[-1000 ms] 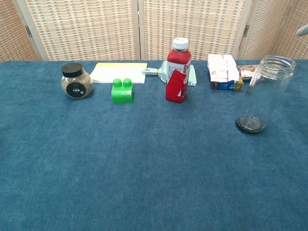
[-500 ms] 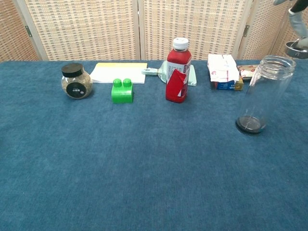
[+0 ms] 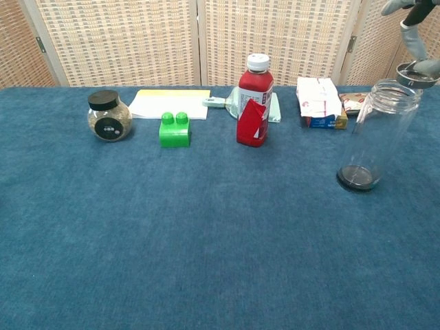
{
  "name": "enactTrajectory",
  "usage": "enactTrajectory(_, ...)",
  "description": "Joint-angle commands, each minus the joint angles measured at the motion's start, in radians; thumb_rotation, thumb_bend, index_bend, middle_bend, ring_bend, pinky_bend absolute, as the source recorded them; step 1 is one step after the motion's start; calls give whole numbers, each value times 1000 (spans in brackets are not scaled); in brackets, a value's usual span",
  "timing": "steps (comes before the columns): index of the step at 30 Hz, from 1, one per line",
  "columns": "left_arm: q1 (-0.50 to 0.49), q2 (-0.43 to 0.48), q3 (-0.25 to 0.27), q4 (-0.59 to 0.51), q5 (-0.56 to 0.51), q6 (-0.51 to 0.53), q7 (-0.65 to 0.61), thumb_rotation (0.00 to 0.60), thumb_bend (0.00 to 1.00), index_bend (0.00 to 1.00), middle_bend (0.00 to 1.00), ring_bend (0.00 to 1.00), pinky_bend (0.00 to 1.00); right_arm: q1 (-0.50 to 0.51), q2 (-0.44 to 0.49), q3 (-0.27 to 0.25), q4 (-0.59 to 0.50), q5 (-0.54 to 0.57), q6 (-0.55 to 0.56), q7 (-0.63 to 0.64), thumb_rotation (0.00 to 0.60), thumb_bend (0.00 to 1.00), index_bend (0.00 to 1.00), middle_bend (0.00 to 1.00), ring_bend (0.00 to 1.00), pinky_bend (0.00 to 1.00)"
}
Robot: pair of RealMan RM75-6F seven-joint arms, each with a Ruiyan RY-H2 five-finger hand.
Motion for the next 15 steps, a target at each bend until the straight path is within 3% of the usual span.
enactTrajectory(1,0,0,0,0,0,0,0,600,494,0,4,0,103,5,-7,-4,11,4,-2,4,600,375,642,39,0,0)
enactTrajectory(15,1,4,-1,-1,-2,-1,-7,600,494,0,4,0,103,33,-40,-22,68,23,-25,25,600,375,642,39,0,0)
